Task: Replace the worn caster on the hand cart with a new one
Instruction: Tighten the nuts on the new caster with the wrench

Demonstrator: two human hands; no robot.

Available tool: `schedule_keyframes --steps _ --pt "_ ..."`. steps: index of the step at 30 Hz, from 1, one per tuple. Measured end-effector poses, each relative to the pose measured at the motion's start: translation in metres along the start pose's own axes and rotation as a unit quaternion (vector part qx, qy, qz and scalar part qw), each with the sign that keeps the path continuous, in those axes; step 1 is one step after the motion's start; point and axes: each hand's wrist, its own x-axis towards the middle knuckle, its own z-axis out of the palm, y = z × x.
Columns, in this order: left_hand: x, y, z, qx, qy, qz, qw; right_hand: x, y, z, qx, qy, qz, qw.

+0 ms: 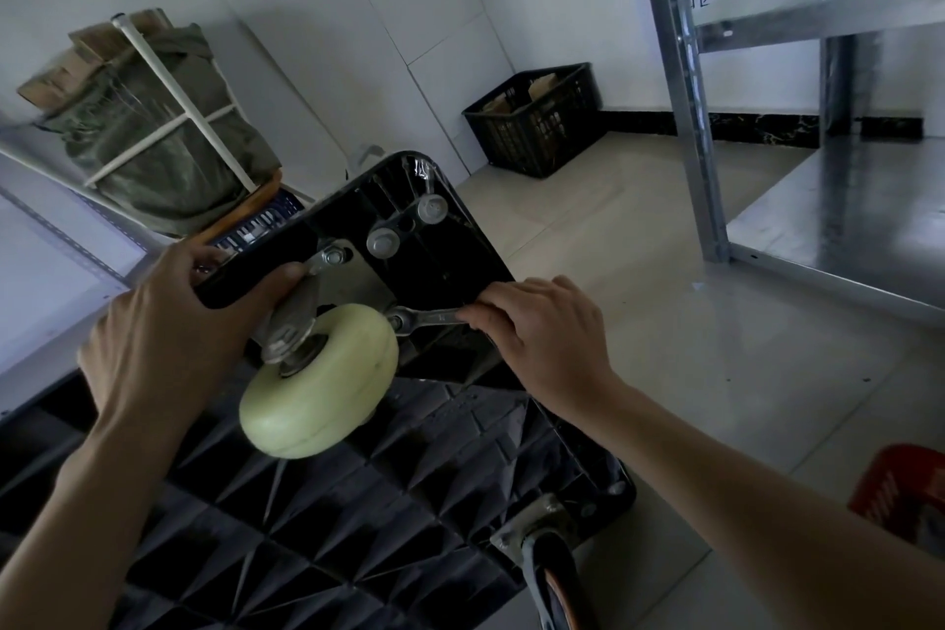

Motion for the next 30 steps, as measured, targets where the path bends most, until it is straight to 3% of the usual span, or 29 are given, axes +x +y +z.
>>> schedule_keyframes --steps 10,17,21,25,30 --pt "0.0 -0.002 0.001 0.05 0.019 0.012 0.998 -0.005 -0.011 -0.015 -0.037 0.029 -0.05 0.998" --pt "0.001 -0.005 0.004 0.028 0.023 0.015 0.999 -0.016 -0.028 -0.027 -0.109 0.044 -0.048 0.992" --pt "0.001 -0.005 0.005 0.051 0.039 0.025 0.998 -0.024 -0.026 -0.03 -0.093 0.062 -0.096 0.989" --pt "0.002 -0.005 0.005 0.055 0.038 0.021 0.998 -0.022 -0.006 -0.043 -0.116 0.027 -0.047 0.992" --pt "0.001 -0.005 0.005 0.045 0.038 0.02 0.998 0.002 0.005 -0.051 -0.035 -0.032 -0.062 0.997"
